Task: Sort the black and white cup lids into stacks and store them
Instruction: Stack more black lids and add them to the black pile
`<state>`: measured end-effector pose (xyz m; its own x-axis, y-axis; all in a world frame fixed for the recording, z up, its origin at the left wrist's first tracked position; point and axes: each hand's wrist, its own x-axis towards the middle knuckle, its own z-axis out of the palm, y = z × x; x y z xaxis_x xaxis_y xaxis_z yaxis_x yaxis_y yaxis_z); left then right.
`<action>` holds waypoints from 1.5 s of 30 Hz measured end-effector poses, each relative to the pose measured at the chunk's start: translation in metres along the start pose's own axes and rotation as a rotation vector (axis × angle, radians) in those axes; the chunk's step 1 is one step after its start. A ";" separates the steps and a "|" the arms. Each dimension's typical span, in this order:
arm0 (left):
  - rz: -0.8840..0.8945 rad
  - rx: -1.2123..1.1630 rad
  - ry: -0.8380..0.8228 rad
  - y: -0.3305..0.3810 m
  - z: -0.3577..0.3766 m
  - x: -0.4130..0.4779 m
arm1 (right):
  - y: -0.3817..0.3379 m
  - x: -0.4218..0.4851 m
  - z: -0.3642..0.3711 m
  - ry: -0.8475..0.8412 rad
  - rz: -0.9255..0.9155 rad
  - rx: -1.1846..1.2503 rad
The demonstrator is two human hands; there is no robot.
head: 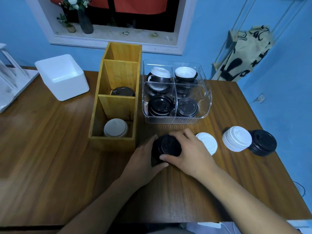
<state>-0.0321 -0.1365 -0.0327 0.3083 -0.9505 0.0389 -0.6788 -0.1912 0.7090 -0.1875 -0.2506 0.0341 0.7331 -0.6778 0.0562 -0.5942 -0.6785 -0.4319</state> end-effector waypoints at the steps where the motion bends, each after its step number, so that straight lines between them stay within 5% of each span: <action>1: -0.005 -0.001 0.002 0.000 0.000 0.000 | -0.002 0.006 0.003 -0.026 0.017 -0.027; 31: 0.017 0.012 0.000 0.000 0.001 0.000 | 0.000 0.028 0.013 -0.246 0.051 0.038; 38: 0.019 0.027 0.027 0.001 0.002 0.001 | -0.010 0.075 -0.040 0.070 -0.233 -0.064; 45: -0.004 0.012 0.023 0.001 0.002 0.000 | -0.037 0.173 -0.055 -0.309 -0.404 -0.523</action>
<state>-0.0337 -0.1369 -0.0335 0.3262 -0.9438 0.0528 -0.6856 -0.1978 0.7006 -0.0571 -0.3579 0.1095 0.9427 -0.2873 -0.1694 -0.2811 -0.9578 0.0598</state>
